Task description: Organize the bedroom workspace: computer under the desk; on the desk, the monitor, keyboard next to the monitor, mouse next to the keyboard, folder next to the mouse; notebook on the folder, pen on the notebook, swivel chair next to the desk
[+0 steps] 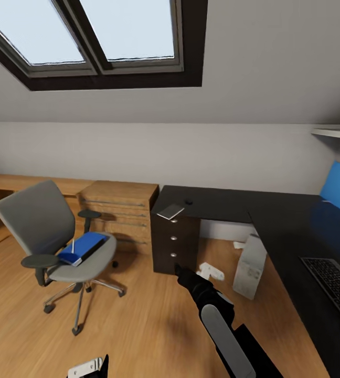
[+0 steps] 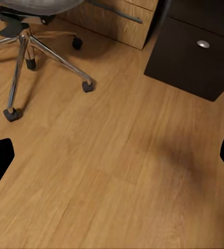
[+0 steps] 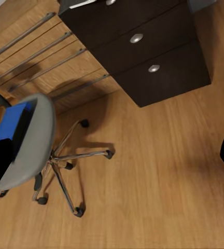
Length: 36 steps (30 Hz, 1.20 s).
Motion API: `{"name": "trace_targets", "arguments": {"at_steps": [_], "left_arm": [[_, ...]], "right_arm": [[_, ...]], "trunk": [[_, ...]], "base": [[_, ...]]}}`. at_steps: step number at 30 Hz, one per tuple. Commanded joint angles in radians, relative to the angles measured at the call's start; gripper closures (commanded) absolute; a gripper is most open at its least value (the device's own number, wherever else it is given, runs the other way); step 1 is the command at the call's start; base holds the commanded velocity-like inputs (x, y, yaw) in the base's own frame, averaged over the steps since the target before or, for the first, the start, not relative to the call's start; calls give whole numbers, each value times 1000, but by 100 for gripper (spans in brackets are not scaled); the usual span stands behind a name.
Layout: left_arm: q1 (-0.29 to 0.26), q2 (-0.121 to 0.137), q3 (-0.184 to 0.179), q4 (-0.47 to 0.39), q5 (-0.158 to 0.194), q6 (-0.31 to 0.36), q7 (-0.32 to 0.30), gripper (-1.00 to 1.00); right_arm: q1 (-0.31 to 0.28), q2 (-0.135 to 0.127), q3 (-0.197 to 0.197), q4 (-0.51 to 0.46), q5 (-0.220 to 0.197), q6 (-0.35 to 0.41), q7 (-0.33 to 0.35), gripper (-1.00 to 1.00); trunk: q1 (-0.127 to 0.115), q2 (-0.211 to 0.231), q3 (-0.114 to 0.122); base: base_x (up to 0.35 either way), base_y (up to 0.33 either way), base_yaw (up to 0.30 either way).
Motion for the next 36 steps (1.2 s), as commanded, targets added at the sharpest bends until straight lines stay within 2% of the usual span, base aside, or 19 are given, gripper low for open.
{"name": "trace_targets", "arguments": {"at_steps": [1,6,9,13,14,18,19,20,21,25,26,28,31,36], "left_arm": [[0,2,-6,-1,6,-4,8,-100],[0,2,-7,-1,5,-5,8,-100],[0,1,-9,-2,3,-3,7,-100],[0,1,-10,-18,2,4,6,-100],[0,1,-10,-28,2,10,6,-100],[0,-1,-12,-129,0,105,7,-100],[0,-2,-12,-187,0,178,7,-100],[0,-2,-12,-218,0,219,8,-100],[0,-3,-12,-281,0,304,10,-100],[0,-5,-12,-403,0,467,12,-100],[1,-7,-12,-452,0,535,13,-100],[1,-8,-12,-505,2,610,14,-100],[0,-20,-14,-550,4,680,12,-100],[0,-24,-24,-557,3,691,11,-100]], "right_arm": [[-1,0,0,-1,-4,4,-7,-100],[-1,-1,-1,-2,-3,4,-6,-100],[-1,-3,-2,-1,14,4,-4,-100],[-1,-10,-3,-1,87,5,-3,-100],[-1,-11,-3,-1,123,5,-3,-100],[-1,-13,-5,0,187,6,-2,-100],[-1,-13,-5,1,215,6,-1,-100],[-1,-14,-6,1,228,6,-1,-100],[-1,-14,-6,2,250,6,-2,-100],[-2,-14,-9,8,287,5,-2,-100],[-2,-14,-9,8,307,5,-3,-100],[-2,-14,-10,8,336,4,-3,-100],[-2,-12,-14,9,367,-36,-4,-100],[-2,-14,-17,12,390,-62,-4,-100]], "trunk": [[1,-1,-1],[1,-1,-1],[1,-1,-1],[1,-1,-1],[1,-1,-1],[1,-1,-1],[1,-1,-1],[1,-1,-1],[1,-1,-1],[1,-1,-1],[1,-1,-1],[1,-1,-1],[1,-1,-1],[1,-1,-1]], "base": [[317,107,3],[323,75,2],[333,25,0],[337,10,0],[339,4,0],[340,2,0],[340,1,0],[341,1,0],[341,1,0],[341,0,0],[341,0,0],[341,0,0],[341,0,0],[341,0,0]]}}
